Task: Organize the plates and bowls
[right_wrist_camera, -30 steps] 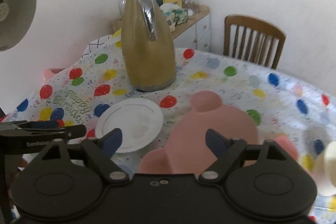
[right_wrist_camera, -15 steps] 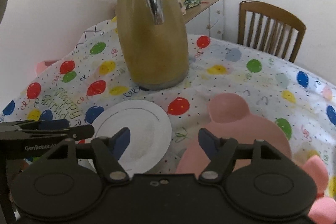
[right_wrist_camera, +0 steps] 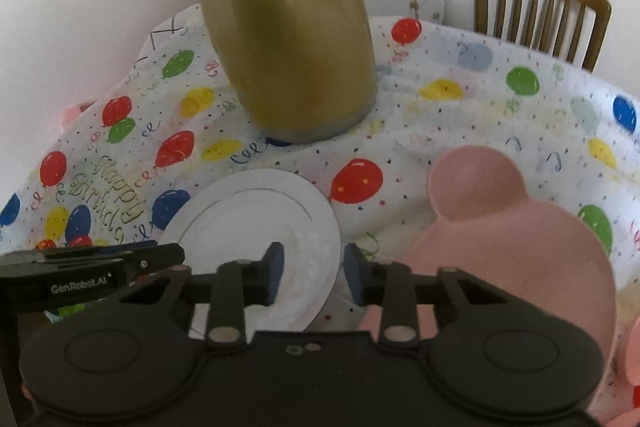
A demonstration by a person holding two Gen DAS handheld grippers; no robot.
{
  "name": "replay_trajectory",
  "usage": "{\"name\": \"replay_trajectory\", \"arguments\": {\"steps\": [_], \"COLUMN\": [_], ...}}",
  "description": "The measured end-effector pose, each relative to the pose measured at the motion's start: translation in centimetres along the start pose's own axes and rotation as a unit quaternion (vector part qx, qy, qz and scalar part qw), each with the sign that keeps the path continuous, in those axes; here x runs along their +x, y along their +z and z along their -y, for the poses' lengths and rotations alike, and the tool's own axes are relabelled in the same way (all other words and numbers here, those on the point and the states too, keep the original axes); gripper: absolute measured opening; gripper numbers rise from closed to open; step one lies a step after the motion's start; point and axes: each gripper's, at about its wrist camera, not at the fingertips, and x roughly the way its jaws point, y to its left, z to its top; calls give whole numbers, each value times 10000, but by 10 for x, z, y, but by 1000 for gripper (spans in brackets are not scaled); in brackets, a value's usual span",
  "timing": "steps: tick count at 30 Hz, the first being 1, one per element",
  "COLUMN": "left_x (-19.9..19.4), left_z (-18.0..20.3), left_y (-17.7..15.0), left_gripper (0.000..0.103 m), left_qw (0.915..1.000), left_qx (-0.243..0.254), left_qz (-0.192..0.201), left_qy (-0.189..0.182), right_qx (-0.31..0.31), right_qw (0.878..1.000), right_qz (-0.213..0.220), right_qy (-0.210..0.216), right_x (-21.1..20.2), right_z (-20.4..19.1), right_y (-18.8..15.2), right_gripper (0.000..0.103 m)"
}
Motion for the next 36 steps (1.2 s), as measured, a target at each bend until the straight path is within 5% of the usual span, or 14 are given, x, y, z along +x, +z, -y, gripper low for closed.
{"name": "replay_trajectory", "arguments": {"steps": [13,20,36], "left_x": [8,8,5], "left_z": [-17,-21,-27], "left_y": [6,6,5], "left_gripper": [12,11,11], "left_qw": [9982,9978,9977], "left_qx": [-555,-577,-501], "left_qz": [-175,-170,-161], "left_qy": [-159,-265,-437], "right_qx": [511,484,737], "right_qw": [9983,9984,9959], "right_qz": [-289,-278,-503], "right_qy": [68,-41,124], "right_x": [12,11,15], "right_z": [13,12,13], "right_y": [3,1,1], "right_gripper": [17,6,10]}}
